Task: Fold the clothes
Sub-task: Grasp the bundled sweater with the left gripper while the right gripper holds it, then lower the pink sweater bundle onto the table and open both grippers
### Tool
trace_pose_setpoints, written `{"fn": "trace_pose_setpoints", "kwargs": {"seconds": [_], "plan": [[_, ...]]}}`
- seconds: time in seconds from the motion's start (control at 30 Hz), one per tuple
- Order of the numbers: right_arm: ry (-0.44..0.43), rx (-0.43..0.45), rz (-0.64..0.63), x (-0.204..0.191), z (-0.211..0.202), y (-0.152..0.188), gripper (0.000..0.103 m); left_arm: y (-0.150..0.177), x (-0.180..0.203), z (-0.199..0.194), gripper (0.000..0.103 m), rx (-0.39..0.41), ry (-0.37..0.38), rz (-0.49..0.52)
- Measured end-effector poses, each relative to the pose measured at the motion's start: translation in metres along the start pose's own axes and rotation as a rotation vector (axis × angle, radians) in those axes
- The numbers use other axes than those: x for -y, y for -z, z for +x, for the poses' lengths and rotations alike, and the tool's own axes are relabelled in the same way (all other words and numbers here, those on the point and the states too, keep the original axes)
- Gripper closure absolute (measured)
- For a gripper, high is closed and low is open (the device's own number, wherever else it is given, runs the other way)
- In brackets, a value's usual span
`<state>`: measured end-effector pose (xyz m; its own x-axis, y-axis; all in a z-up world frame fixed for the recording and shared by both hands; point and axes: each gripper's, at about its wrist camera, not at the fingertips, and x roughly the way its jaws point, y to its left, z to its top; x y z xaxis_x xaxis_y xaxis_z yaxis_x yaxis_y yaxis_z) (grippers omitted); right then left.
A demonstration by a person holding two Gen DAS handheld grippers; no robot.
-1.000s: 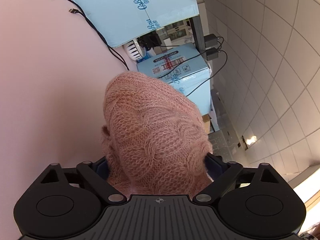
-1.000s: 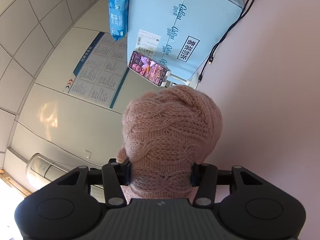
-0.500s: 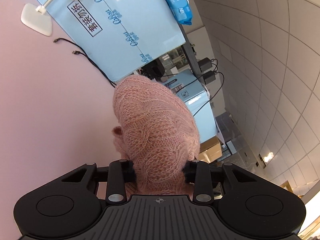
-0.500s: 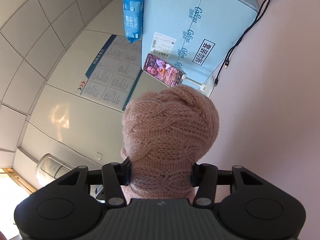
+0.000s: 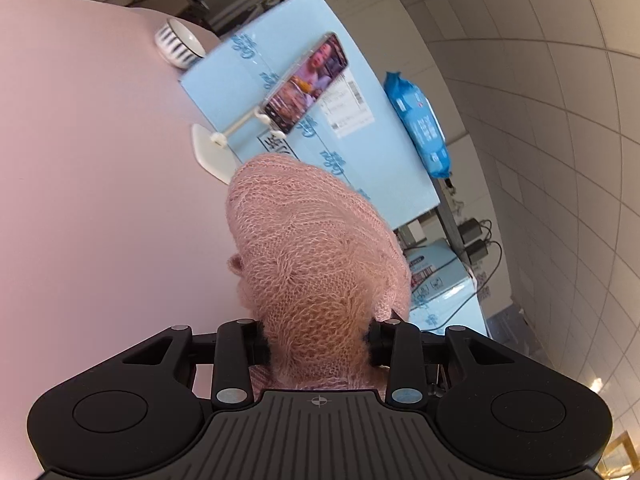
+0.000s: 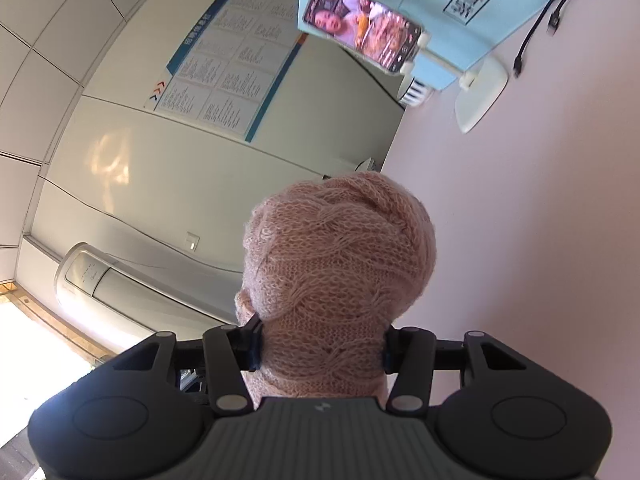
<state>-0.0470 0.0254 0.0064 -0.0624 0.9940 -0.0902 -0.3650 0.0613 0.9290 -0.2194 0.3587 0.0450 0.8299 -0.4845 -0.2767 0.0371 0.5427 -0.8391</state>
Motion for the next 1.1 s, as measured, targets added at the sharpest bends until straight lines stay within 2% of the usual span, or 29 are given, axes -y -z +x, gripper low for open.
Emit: {"fn": "trace_pose_setpoints", "kwargs": {"seconds": [0.17, 0.27, 0.43, 0.53, 0.7, 0.87, 1.03, 1.1], "plan": [[0.038, -0.082, 0.028, 0.014, 0.054, 0.006, 0.050, -0.010, -0.036, -0.019, 0.068, 0.022, -0.070, -0.039], [0.072, -0.096, 0.068, 0.030, 0.066, 0.013, 0.050, -0.010, -0.061, -0.016, 0.068, 0.006, -0.109, -0.088], [0.079, -0.100, 0.081, 0.034, 0.069, 0.021, 0.046, -0.010, -0.095, -0.015, 0.062, 0.005, -0.003, -0.219], [0.055, -0.096, 0.065, 0.030, 0.066, 0.026, 0.038, -0.010, -0.096, -0.017, 0.055, 0.005, 0.027, -0.216], [0.061, -0.090, 0.043, 0.017, 0.057, 0.029, 0.014, -0.014, -0.089, -0.028, 0.023, 0.025, 0.048, -0.219], [0.111, -0.057, 0.026, 0.011, 0.042, 0.029, 0.008, -0.016, -0.086, -0.050, 0.014, 0.105, -0.012, -0.199], [0.114, -0.028, 0.056, 0.014, 0.024, 0.029, 0.008, -0.013, -0.085, -0.076, 0.014, 0.179, -0.050, -0.204], [0.116, -0.008, 0.061, 0.013, 0.017, 0.027, 0.008, -0.014, -0.075, -0.087, 0.014, 0.222, -0.068, -0.177]]}}
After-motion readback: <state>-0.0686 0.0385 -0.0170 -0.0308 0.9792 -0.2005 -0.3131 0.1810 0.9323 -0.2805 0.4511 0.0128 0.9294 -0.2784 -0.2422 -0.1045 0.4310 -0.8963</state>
